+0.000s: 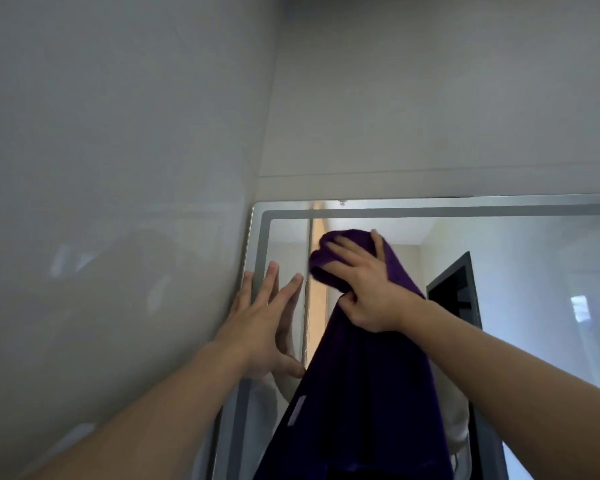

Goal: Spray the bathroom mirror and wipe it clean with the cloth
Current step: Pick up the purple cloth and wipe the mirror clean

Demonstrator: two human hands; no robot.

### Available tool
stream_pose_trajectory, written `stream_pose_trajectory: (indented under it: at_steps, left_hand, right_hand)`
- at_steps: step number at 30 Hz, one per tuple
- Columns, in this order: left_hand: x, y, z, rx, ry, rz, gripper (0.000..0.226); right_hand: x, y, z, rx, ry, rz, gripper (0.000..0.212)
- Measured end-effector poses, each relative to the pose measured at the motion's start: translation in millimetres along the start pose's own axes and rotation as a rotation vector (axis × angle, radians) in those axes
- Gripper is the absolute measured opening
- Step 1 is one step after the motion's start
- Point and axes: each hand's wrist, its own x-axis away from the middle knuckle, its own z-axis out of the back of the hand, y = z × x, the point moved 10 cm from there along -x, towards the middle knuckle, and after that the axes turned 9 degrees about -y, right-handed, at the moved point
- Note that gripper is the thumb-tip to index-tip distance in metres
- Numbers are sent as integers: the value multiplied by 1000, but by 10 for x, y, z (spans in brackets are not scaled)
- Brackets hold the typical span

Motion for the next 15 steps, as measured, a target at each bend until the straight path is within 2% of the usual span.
stream_pose_trajectory:
  at_steps: [3, 6, 10, 13, 15]
  left_hand:
    - [9, 14, -2, -6, -7, 4, 143]
    - [-4, 13, 25, -24, -13, 3, 142]
    - [-16, -11, -10, -16, -10, -2, 141]
    - [-27, -61, -27, -28, -8, 38, 148]
    - [-3, -50, -28, -63, -28, 66, 150]
  right_hand:
    - [-99, 307, 212, 18, 44, -222, 71]
    - [-276, 214, 227, 59, 26, -302, 66]
    - [-159, -162, -12, 80, 4, -254, 68]
    - [194, -468, -253, 64, 13, -214, 69]
    - [501, -714, -496, 60, -42, -149, 73]
